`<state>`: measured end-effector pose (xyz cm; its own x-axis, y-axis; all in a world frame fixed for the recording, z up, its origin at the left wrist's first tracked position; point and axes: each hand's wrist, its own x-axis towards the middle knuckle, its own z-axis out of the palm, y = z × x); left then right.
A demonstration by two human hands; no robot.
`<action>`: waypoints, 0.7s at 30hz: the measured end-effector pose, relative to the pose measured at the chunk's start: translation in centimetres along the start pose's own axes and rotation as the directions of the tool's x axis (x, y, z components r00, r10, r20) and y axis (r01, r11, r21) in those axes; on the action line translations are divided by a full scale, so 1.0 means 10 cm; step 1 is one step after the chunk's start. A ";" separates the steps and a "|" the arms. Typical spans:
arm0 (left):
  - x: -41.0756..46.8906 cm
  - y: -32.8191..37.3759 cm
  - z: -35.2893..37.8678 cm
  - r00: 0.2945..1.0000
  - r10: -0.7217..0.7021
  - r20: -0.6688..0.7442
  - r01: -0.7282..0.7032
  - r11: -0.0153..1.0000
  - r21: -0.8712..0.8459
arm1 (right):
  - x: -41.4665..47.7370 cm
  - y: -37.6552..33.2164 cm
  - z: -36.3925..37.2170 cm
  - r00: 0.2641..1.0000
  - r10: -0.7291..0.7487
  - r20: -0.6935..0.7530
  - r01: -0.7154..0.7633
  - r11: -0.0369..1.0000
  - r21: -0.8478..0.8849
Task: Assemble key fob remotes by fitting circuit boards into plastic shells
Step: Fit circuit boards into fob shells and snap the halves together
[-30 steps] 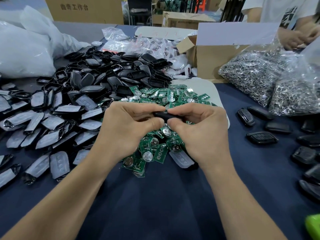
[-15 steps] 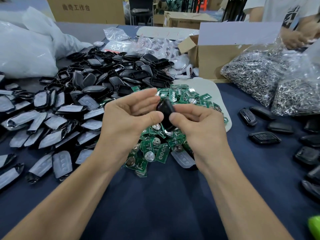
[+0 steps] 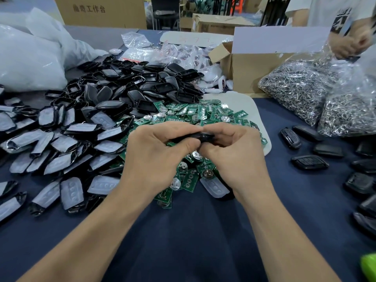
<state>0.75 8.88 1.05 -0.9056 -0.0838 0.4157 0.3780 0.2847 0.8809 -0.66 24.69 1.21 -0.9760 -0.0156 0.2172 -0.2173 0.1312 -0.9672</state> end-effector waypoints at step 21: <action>0.00 0.01 0.00 0.999 -0.024 0.022 0.023 0.997 0.068 | -0.03 0.01 0.01 0.999 0.028 -0.041 -0.022 0.991 0.134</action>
<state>0.83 8.92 1.15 -0.9185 -0.0700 0.3891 0.3432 0.3471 0.8728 -0.43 24.64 1.07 -0.9803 0.0287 0.1953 -0.1954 -0.0025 -0.9807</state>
